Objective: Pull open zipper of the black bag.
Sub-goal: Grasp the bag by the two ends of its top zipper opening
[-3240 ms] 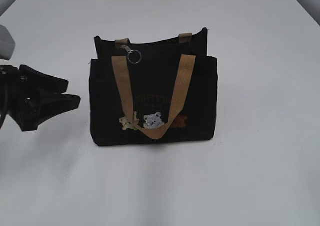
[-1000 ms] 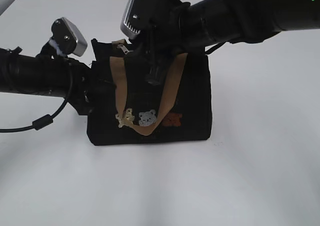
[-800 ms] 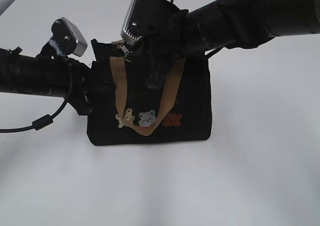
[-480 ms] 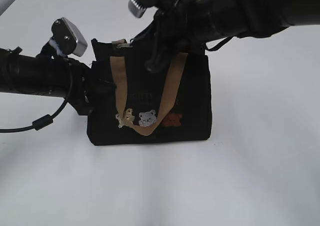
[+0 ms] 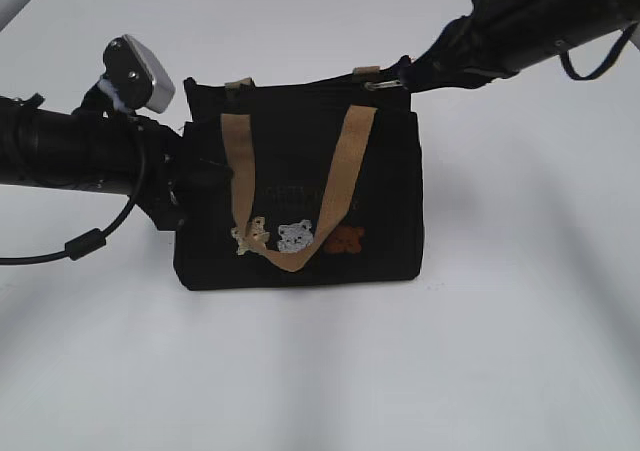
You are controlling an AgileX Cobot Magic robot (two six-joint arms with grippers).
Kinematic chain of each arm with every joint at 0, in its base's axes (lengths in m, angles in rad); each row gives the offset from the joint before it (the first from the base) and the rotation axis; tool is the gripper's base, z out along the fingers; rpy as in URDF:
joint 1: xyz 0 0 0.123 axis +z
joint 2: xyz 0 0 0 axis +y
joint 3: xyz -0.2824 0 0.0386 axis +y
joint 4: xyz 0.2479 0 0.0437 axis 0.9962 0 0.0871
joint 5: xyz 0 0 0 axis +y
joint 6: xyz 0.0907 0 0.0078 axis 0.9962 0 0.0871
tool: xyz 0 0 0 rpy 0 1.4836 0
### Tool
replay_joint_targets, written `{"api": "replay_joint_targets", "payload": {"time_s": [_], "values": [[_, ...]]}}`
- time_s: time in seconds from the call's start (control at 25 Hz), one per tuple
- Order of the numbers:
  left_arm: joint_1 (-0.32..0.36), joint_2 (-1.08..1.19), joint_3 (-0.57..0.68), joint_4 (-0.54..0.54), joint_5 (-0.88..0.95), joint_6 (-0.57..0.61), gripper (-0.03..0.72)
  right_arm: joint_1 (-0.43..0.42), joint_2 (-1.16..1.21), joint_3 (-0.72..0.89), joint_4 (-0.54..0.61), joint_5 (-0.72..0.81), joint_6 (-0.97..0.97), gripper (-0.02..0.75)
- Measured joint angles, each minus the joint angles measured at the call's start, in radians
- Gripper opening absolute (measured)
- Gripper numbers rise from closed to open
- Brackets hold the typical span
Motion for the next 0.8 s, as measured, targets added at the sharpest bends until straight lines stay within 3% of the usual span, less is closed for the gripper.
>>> {"api": "replay_joint_targets", "payload": {"time_s": [0.16,0.36,0.4,0.48,0.6,0.68,0.8], "values": [[0.0,0.0,0.0,0.0,-0.001,0.0,0.067,-0.037,-0.002,-0.001,-0.105,0.038,0.184,-0.001],[0.0,0.0,0.0,0.0,-0.004,0.0,0.067,-0.017,-0.002,-0.001,-0.126,0.049,0.274,0.014],[0.0,0.0,0.0,0.0,-0.004,0.0,0.067,-0.004,-0.002,-0.001,-0.127,0.055,0.284,0.039],[0.0,0.0,0.0,0.0,-0.011,-0.028,0.079,0.02,-0.002,-0.001,-0.134,0.078,0.29,0.163],[0.0,-0.007,0.0,0.006,-0.089,-0.208,0.229,0.027,-0.009,-0.002,-0.155,0.113,0.326,0.357],[0.0,-0.022,0.001,0.015,-0.155,-0.404,0.379,0.02,-0.031,-0.002,-0.201,0.135,0.394,0.393],[0.0,-0.07,0.004,0.178,-0.214,-0.803,0.477,0.02,-0.089,-0.003,-0.337,0.177,0.55,0.392]]}}
